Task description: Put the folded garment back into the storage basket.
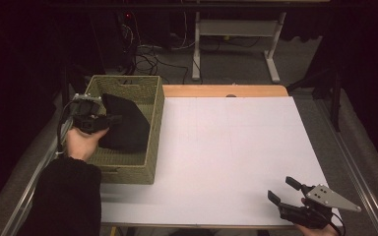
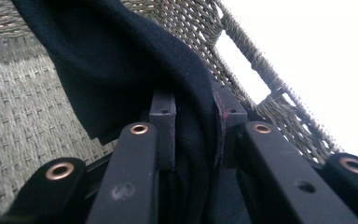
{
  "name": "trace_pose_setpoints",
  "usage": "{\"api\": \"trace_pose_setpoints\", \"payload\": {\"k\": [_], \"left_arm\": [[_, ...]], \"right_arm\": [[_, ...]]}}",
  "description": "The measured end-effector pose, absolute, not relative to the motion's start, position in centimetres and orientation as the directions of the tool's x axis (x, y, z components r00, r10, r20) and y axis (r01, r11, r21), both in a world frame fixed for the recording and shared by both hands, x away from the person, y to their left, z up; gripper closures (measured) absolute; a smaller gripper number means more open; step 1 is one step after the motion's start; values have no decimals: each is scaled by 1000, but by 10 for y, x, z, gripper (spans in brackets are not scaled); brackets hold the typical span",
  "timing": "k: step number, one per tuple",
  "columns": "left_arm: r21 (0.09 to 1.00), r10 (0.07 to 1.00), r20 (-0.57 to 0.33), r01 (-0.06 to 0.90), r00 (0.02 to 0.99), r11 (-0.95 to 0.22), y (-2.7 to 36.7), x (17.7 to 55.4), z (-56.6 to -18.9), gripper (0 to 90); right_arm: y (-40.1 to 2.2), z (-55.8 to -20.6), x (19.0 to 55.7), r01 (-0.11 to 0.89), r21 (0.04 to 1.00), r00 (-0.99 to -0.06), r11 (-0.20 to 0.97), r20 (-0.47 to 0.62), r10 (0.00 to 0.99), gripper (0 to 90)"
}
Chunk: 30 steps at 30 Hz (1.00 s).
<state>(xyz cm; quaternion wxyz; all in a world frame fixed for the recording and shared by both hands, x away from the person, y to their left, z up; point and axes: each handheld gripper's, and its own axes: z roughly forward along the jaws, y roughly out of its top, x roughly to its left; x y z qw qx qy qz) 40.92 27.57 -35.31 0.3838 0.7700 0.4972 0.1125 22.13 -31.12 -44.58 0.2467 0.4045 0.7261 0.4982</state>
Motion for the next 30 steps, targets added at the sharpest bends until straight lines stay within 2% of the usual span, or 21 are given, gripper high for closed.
{"api": "trace_pose_setpoints", "payload": {"k": [7, 30], "left_arm": [[698, 853, -209, 684, 478, -212, 272, 417, -359, 709], [602, 881, -167, 754, 442, -264, 264, 437, -382, 701]], "right_arm": [[-311, -446, 221, 340, 924, -552, 176, 44, 833, 213], [-313, -446, 221, 341, 924, -548, 171, 48, 835, 212]]}}
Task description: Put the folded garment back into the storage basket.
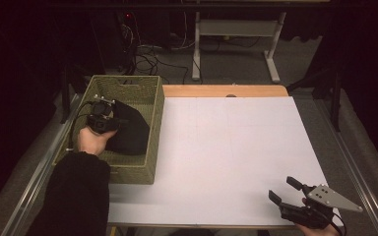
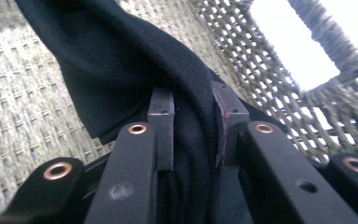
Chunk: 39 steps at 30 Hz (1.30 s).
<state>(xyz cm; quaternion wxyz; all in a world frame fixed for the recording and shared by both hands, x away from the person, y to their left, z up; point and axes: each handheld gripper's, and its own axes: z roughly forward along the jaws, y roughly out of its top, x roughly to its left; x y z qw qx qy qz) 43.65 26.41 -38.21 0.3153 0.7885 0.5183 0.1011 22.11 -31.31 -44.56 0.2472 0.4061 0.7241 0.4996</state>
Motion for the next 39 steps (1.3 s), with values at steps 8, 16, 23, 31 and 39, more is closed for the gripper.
{"api": "trace_pose_setpoints", "payload": {"k": [8, 16, 23, 31, 39], "left_arm": [[594, 910, -142, 769, 389, -236, 270, 436, -382, 579], [628, 936, -112, 754, 333, -193, 279, 428, -375, 395], [678, 930, -108, 710, 351, -190, 280, 416, -365, 356], [727, 919, -90, 656, 383, -202, 278, 400, -354, 340], [766, 908, -102, 615, 406, -189, 281, 383, -348, 340]], "right_arm": [[-313, -446, 221, 342, 924, -547, 169, 49, 836, 212], [-312, -445, 221, 336, 925, -553, 176, 43, 832, 212], [-312, -445, 221, 338, 925, -552, 173, 46, 833, 212], [-312, -445, 221, 337, 925, -552, 172, 46, 833, 212], [-311, -445, 221, 338, 925, -553, 173, 46, 832, 212]]}}
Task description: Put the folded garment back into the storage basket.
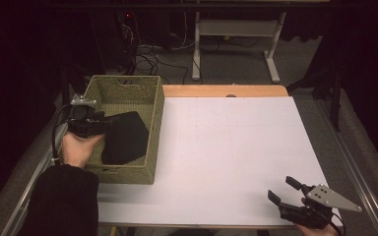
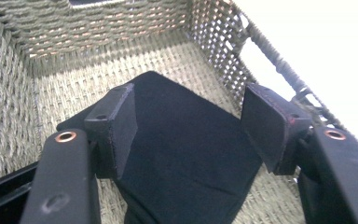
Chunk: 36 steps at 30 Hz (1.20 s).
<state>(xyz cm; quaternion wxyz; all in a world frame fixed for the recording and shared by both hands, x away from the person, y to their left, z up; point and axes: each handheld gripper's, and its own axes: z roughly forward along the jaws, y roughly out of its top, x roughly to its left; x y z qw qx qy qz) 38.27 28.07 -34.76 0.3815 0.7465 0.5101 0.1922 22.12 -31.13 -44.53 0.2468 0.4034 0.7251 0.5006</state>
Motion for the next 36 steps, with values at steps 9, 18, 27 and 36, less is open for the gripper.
{"api": "trace_pose_setpoints", "payload": {"k": [9, 18, 27, 36], "left_arm": [[789, 899, -108, 586, 425, -183, 283, 366, -347, 340], [801, 890, -109, 569, 443, -185, 282, 352, -346, 340], [818, 876, -106, 542, 470, -192, 279, 333, -344, 340], [825, 867, -98, 527, 489, -204, 274, 316, -345, 340]], "right_arm": [[-311, -445, 221, 338, 925, -552, 174, 45, 832, 212], [-311, -445, 221, 339, 925, -551, 172, 47, 833, 212], [-312, -445, 221, 338, 926, -551, 170, 48, 833, 212], [-312, -445, 221, 341, 925, -547, 165, 52, 835, 212]]}}
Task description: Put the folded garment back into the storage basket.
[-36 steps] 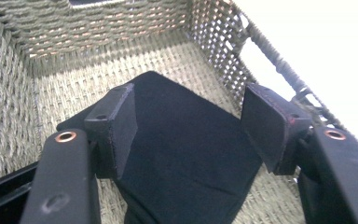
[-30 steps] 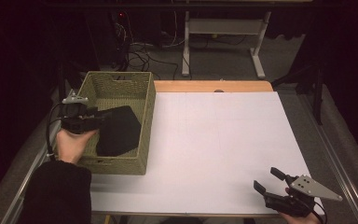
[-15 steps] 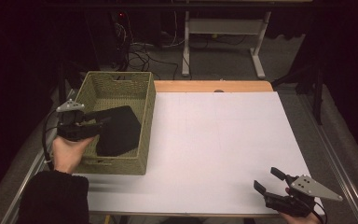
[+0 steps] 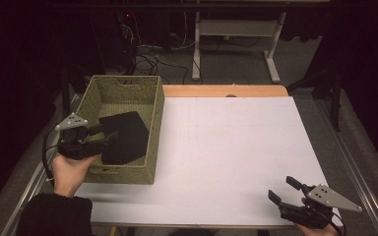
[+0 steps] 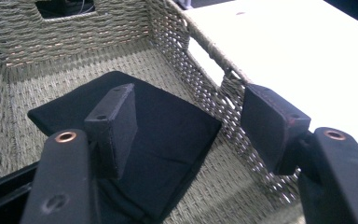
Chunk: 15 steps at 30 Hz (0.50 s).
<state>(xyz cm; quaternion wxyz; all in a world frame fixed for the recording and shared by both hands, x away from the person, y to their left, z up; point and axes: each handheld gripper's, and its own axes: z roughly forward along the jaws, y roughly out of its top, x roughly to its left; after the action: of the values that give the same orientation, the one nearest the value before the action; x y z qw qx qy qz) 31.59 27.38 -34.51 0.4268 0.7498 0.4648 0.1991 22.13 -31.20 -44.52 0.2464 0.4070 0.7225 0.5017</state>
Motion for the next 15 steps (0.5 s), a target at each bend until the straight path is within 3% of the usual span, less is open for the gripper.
{"api": "trace_pose_setpoints", "payload": {"k": [15], "left_arm": [[838, 848, -72, 493, 525, -234, 268, 282, -353, 341]], "right_arm": [[-312, -445, 222, 341, 926, -547, 164, 54, 835, 212]]}}
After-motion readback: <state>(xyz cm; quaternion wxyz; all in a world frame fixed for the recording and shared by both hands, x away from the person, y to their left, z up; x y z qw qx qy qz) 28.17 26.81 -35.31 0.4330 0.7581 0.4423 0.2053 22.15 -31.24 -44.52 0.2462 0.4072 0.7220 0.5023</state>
